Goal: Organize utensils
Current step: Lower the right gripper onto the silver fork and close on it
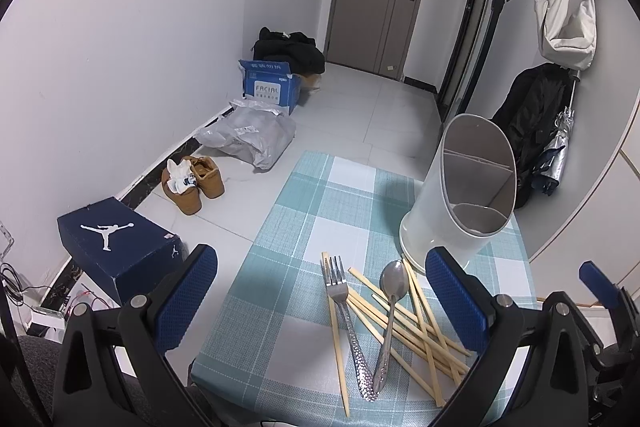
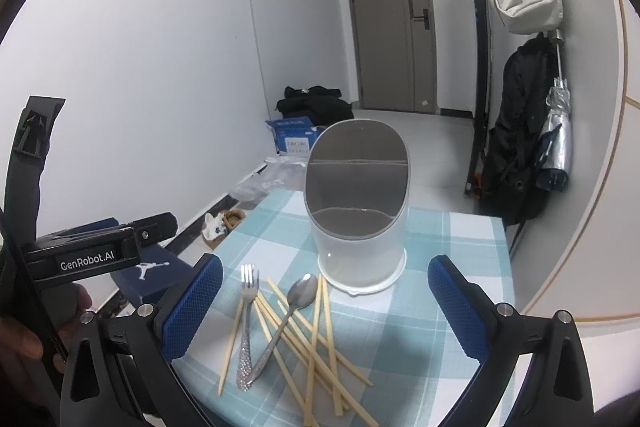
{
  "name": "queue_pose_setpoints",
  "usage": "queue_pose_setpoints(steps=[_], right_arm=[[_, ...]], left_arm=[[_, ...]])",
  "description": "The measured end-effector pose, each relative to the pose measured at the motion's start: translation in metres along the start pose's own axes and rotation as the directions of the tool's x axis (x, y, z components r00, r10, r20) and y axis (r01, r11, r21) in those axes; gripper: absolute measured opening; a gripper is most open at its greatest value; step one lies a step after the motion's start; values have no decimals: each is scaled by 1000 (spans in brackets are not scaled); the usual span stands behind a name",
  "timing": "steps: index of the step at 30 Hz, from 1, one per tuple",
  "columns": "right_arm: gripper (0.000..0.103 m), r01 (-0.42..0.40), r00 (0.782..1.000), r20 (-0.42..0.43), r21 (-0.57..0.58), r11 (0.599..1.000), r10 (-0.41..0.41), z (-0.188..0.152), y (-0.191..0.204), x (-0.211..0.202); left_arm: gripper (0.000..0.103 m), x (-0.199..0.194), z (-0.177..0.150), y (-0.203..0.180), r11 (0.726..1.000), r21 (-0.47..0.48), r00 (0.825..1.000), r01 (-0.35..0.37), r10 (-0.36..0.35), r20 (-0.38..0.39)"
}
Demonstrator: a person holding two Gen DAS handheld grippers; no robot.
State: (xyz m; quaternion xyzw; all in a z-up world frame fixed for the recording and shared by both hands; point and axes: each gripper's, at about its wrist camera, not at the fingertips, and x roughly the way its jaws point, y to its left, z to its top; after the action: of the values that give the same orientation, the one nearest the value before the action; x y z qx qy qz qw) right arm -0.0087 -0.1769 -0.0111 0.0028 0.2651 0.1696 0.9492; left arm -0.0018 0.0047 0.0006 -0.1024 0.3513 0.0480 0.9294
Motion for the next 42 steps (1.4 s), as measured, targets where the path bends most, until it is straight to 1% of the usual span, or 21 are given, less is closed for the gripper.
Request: queue_pose_setpoints(steps=[4,7,9,12,15,18,20,21,22,24,25,26,29,30,31,35,36,37,38,40,42], right_arm=[[103,-9,999,-31,12,1000,9,-2,-1,8],[103,-20,998,-67,20,1000,21,-3,-2,19],[103,-27,995,-97,24,999,29,-3,-2,28],[95,-55,986,-158,15,998,57,-3,3,48],[85,-95,969,-229,-10,995,91,-7,14,70],[78,-156,945,-297,-34,987,139,-14,28,92],[76,-182,927,-339,-40,982,158,-18,38,108],[72,-197,918,-358,-39,980,170,-20,42,116],[68,-210,911,-371,-38,977,181,-21,45,122],[64,-233,895,-399,-35,972,200,-22,54,141],[64,-243,889,-408,-35,969,208,-23,59,150],[64,-246,885,-415,-34,969,210,-23,62,157],[57,-265,869,-437,-14,964,232,-25,71,177],[53,-264,863,-449,-10,964,231,-27,73,185],[53,-261,860,-457,-11,965,227,-28,77,191],[51,-231,862,-471,-31,973,189,-31,84,207],[48,-220,862,-476,-37,975,176,-32,84,210],[42,-208,862,-481,-42,977,162,-33,85,212],[39,-196,873,-465,-59,979,147,-33,87,213],[21,-191,872,-470,-72,979,136,-33,89,214],[20,-186,874,-468,-66,980,134,-34,87,213]], left_arm=[[102,5,0,2,1000,-9,1000,-2,1,-21],[102,11,1,7,1000,-17,999,-19,18,-51],[102,16,2,17,999,-52,997,-16,12,-76],[102,27,6,35,992,-121,993,-21,6,-120],[102,38,9,53,982,-187,987,-24,-6,-158],[102,47,11,67,971,-238,983,-19,-25,-183],[102,52,11,76,964,-266,979,-21,-33,-200],[102,54,12,77,961,-274,978,-22,-37,-206],[102,56,12,80,958,-287,976,-24,-40,-215],[102,59,11,86,950,-311,972,-25,-50,-230],[102,60,12,89,947,-321,970,-24,-56,-237],[102,61,12,91,944,-328,969,-26,-58,-242],[102,62,13,98,936,-349,967,-33,-58,-247],[102,63,14,100,934,-356,967,-35,-59,-249],[102,63,14,102,931,-364,966,-38,-60,-252],[102,66,13,108,919,-392,962,-46,-65,-265],[102,68,13,112,916,-398,962,-45,-67,-265],[102,68,13,113,915,-400,962,-45,-68,-264],[102,67,13,113,915,-401,962,-45,-68,-263],[102,67,14,113,916,-398,963,-45,-66,-261],[102,68,13,113,919,-392,964,-45,-63,-258]])
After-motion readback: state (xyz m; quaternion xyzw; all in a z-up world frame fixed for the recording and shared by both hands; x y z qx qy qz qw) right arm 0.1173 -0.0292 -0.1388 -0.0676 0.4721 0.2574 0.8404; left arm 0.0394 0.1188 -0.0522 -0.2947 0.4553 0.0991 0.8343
